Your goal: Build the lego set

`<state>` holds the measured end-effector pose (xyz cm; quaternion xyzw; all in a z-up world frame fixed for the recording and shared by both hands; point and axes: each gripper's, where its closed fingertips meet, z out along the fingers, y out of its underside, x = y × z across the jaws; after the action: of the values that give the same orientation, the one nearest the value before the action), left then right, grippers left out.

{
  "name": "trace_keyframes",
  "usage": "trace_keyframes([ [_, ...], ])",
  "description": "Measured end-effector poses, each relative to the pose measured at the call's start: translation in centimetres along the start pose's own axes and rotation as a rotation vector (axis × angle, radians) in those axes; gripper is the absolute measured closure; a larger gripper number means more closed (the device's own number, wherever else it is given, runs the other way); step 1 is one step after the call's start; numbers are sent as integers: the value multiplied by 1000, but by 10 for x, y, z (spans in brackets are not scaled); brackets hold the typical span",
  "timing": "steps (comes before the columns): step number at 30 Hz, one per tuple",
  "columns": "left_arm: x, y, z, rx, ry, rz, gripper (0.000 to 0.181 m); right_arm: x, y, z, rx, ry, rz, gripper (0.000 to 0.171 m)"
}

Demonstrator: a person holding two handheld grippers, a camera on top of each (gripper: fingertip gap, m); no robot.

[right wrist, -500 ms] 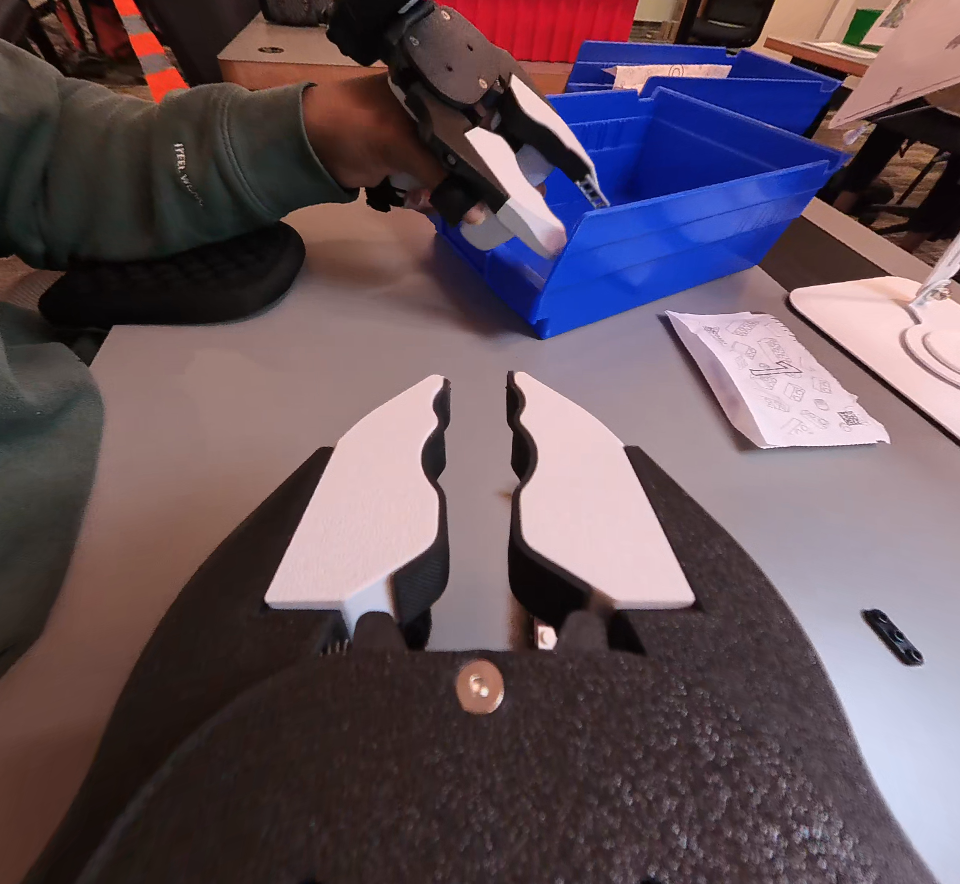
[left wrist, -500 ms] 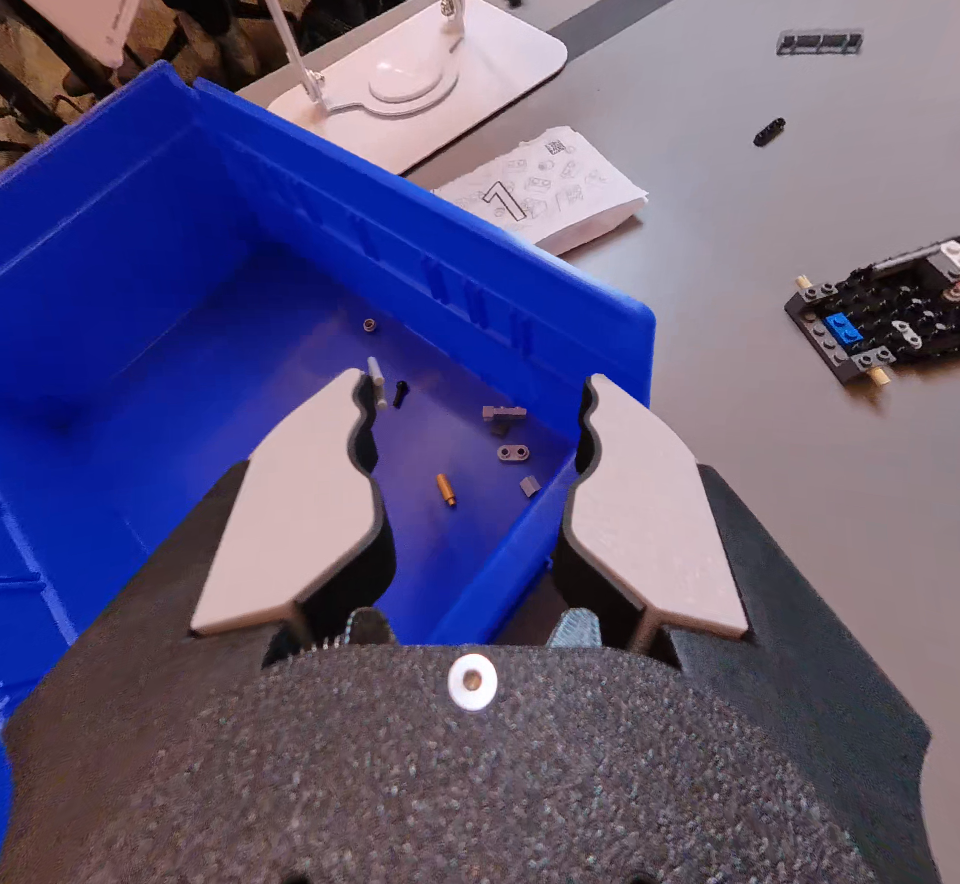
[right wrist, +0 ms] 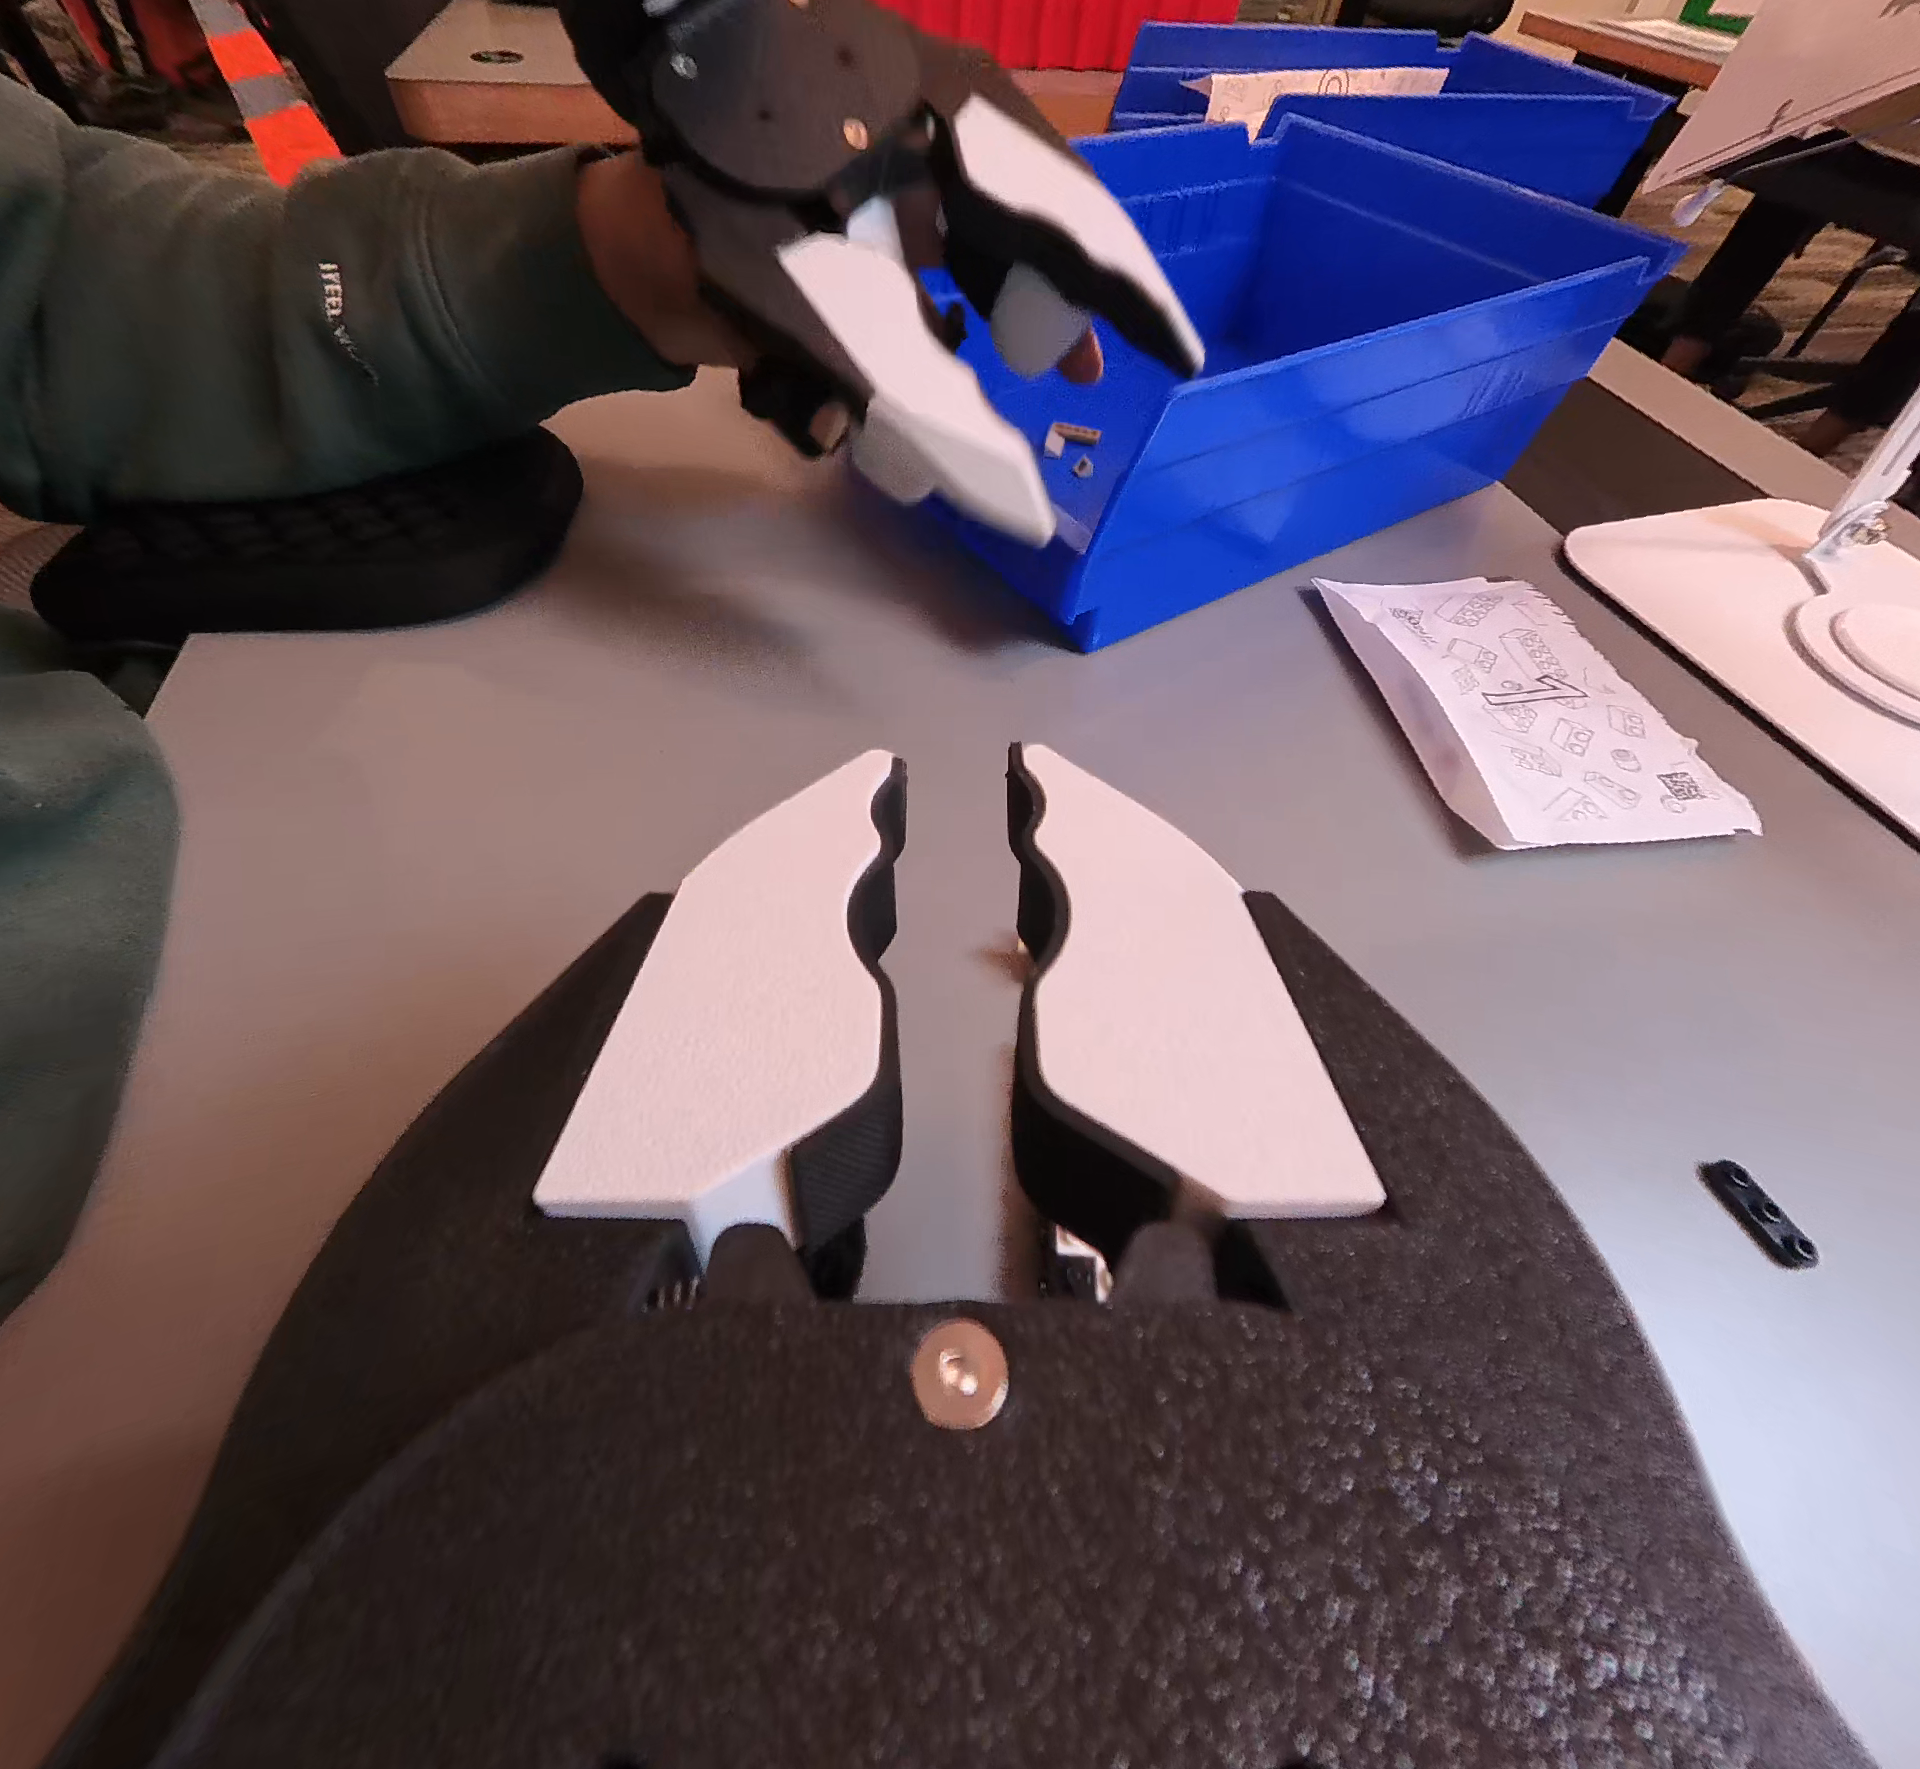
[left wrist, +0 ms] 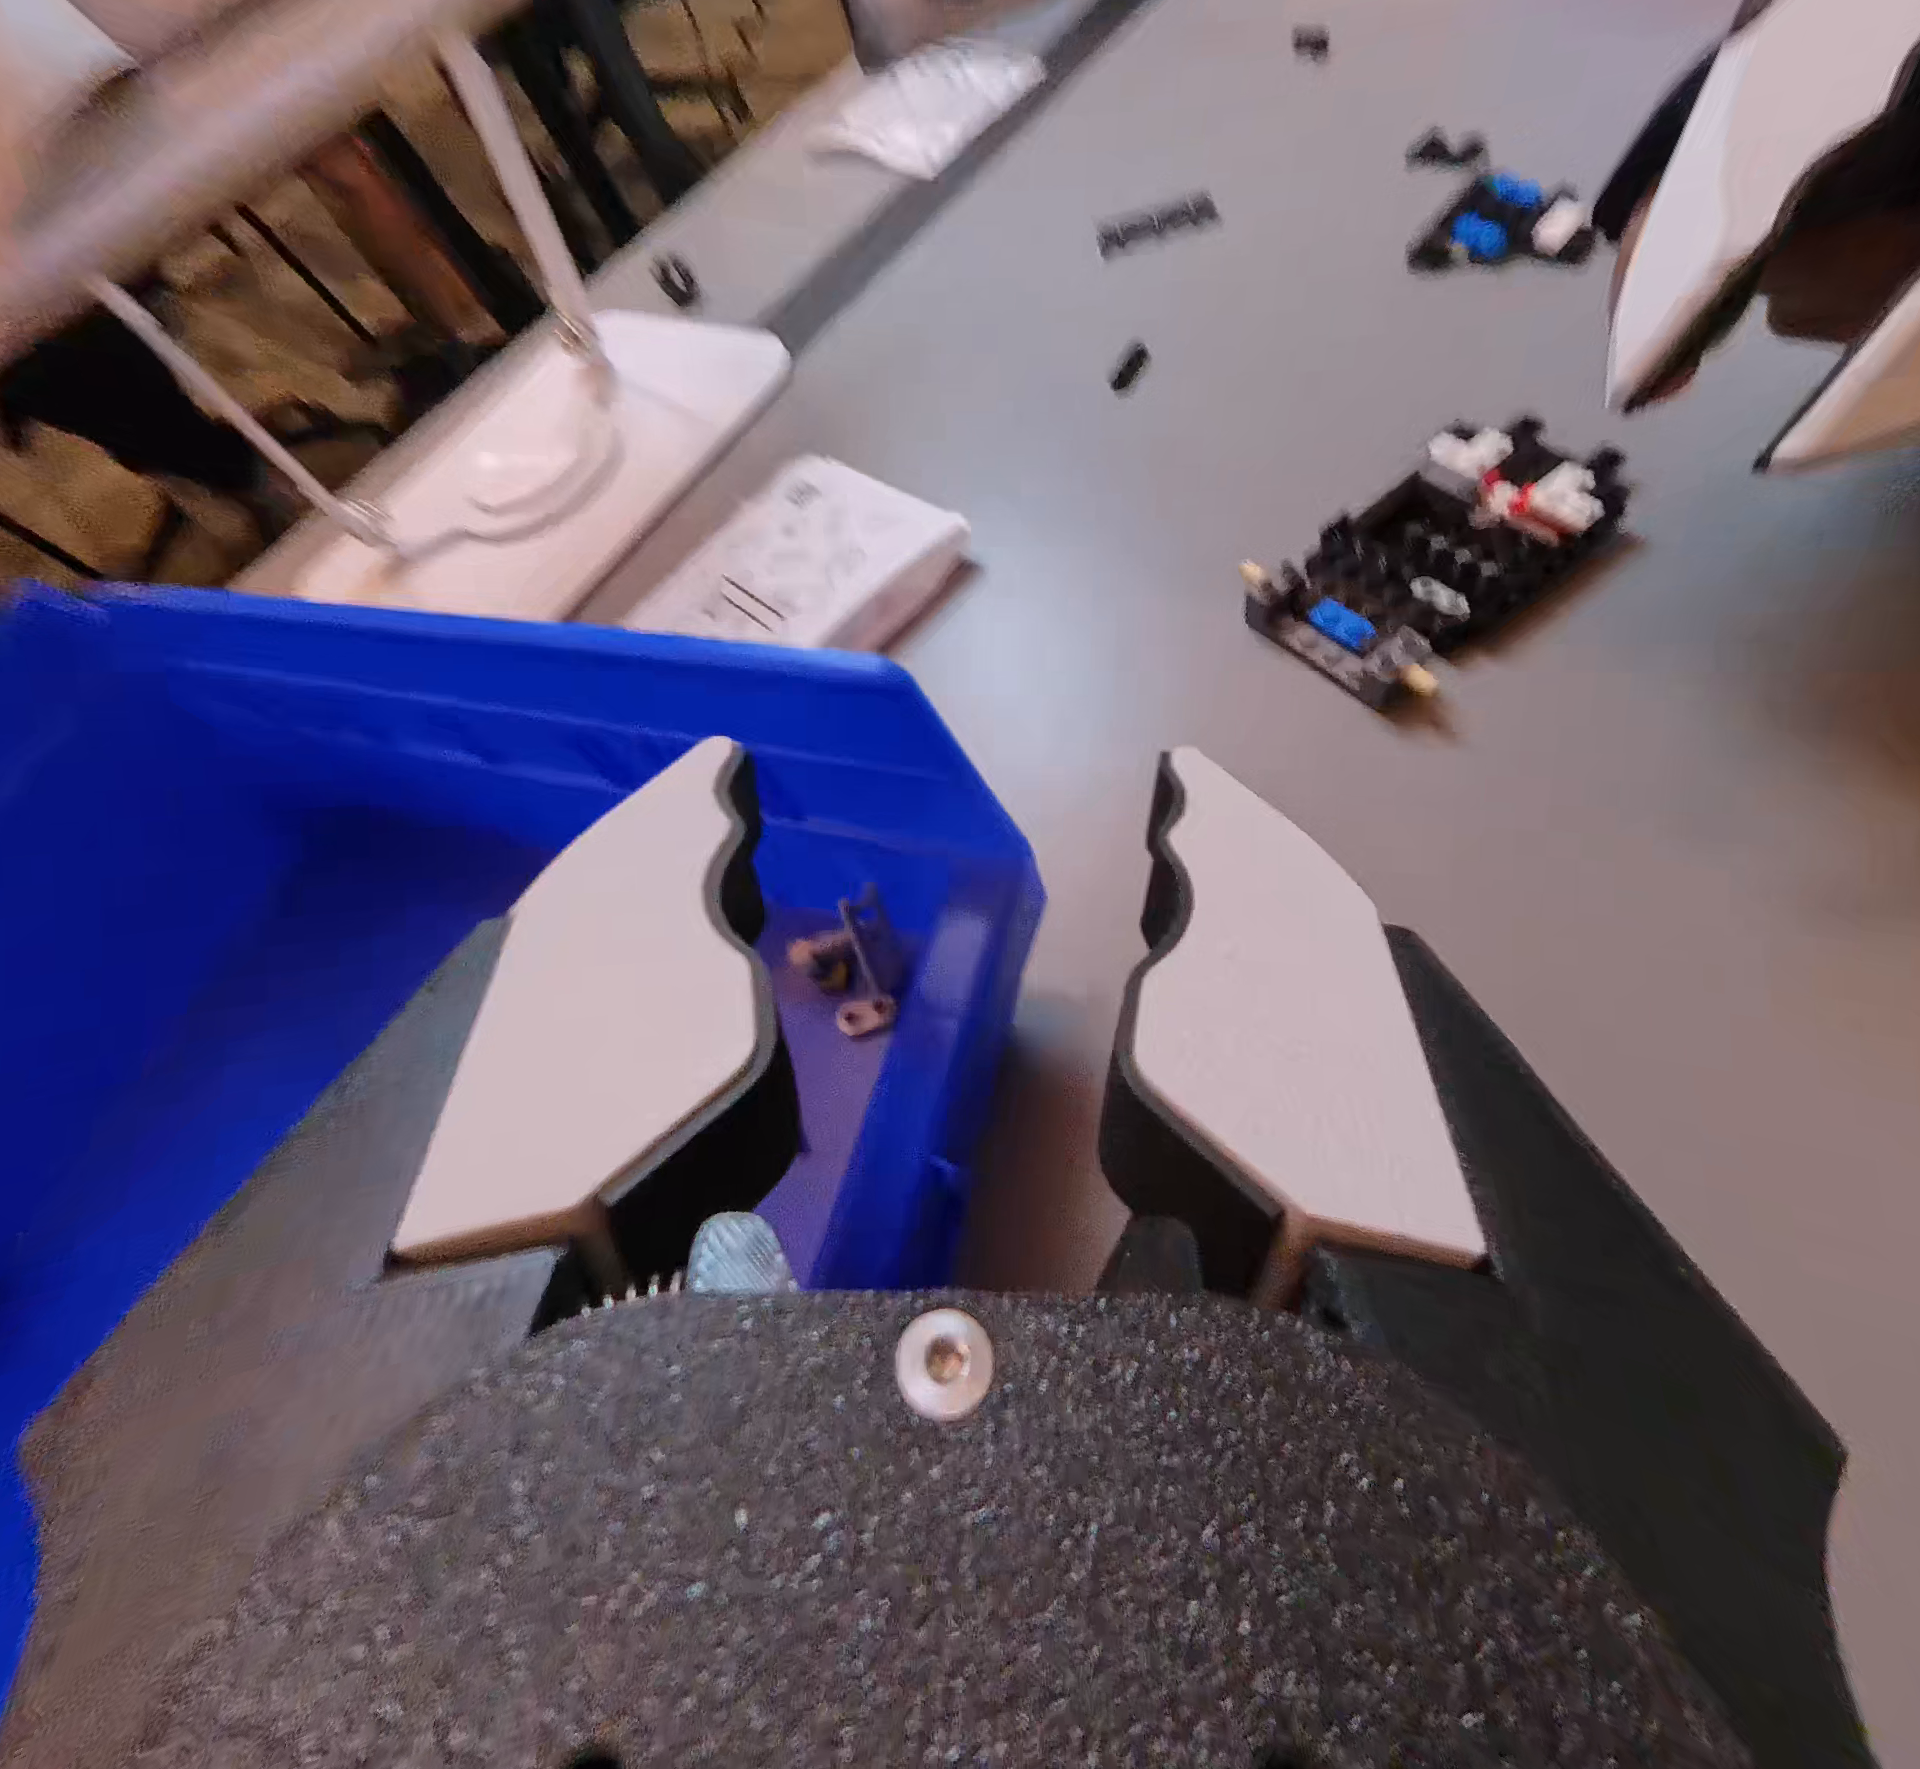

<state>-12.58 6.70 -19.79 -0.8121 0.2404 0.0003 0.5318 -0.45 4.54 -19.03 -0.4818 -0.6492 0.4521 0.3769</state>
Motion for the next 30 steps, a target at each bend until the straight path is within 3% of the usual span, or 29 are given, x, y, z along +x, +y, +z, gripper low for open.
trace_keyframes([
  [3, 1, -34, -20, 204, 3, 13, 143, -3, 8, -3, -61, -36, 1, 153],
  [5, 24, -47, -30, 293, 143, 10, 169, -11, 18, -7, -137, -102, -6, 152],
  [7, 54, -49, -34, 312, 322, -7, 179, -24, 32, -15, -246, -199, -10, 151],
  [13, 121, -29, -24, 215, 598, 83, 181, -72, 71, -33, -507, -423, -96, 150],
  [18, 153, -14, -18, 151, 692, 132, 179, -88, 89, -28, -597, -480, -146, 149],
  [20, 160, -12, -18, 139, 717, 132, 178, -90, 95, -24, -621, -491, -160, 161],
  [22, 166, -9, -17, 124, 735, 134, 173, -91, 89, -22, -579, -499, -149, 162],
  [26, 168, -18, -15, 151, 694, 137, 154, -64, 38, -15, -272, -399, 19, 163],
  [30, 163, -32, -16, 208, 648, 102, 159, -43, 6, -16, -85, -318, 90, 162],
])
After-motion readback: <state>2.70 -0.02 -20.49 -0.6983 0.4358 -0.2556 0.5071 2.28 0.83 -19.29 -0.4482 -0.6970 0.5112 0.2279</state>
